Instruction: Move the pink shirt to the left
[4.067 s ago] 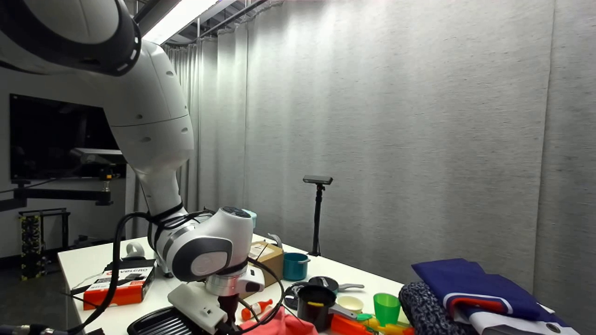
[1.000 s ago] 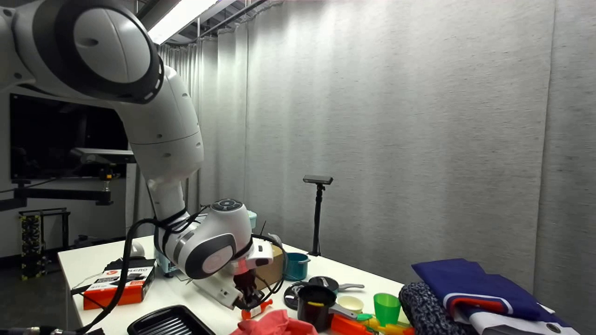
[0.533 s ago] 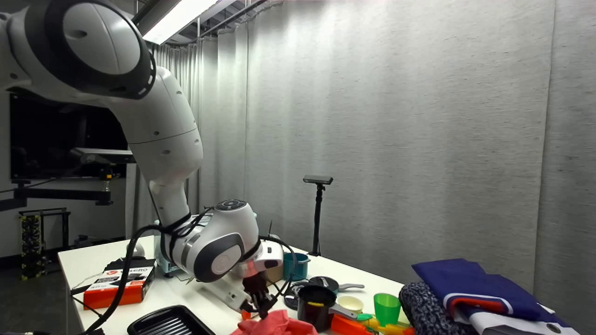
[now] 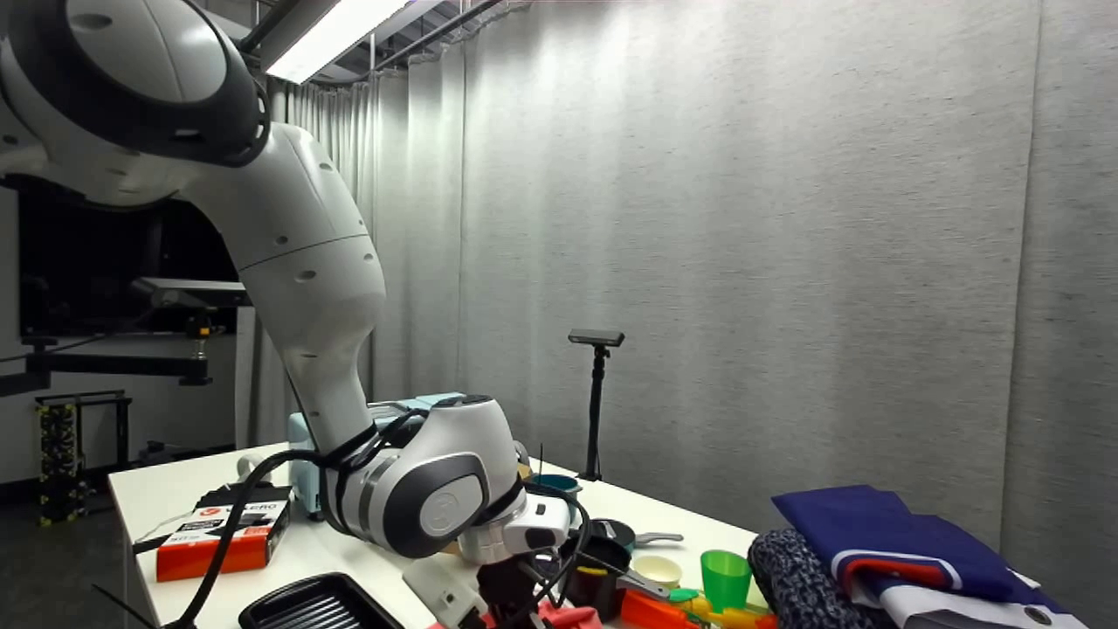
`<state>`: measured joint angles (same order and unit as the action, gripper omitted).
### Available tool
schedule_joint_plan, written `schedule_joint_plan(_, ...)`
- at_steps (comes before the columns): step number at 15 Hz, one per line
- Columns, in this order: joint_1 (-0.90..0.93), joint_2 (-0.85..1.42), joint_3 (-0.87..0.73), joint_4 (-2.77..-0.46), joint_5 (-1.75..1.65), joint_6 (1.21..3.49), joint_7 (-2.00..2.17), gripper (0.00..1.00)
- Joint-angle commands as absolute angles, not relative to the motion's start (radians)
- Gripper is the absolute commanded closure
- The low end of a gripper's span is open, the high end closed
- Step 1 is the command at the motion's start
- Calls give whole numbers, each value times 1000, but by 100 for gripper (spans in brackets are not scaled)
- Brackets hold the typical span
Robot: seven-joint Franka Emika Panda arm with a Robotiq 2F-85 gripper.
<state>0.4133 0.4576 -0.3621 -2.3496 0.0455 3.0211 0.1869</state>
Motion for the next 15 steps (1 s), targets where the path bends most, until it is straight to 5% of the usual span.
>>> schedule_joint_plan(1, 384, 456, -342, -2350, -3, 3022, 224, 98)
schedule_joint_plan(2, 385, 456, -342, -2350, -3, 3022, 225, 98)
schedule_joint_plan(3, 385, 456, -342, -2350, -3, 3022, 226, 73)
schedule_joint_plan(4, 394, 455, -354, -2355, -15, 3032, 225, 72)
schedule_joint_plan(5, 402, 457, -366, -2356, -24, 3031, 235, 93)
schedule_joint_plan(8, 402, 453, -379, -2398, -61, 3000, 230, 100)
schedule_joint_plan(15, 281, 442, -240, -2440, -29, 3082, 186, 100)
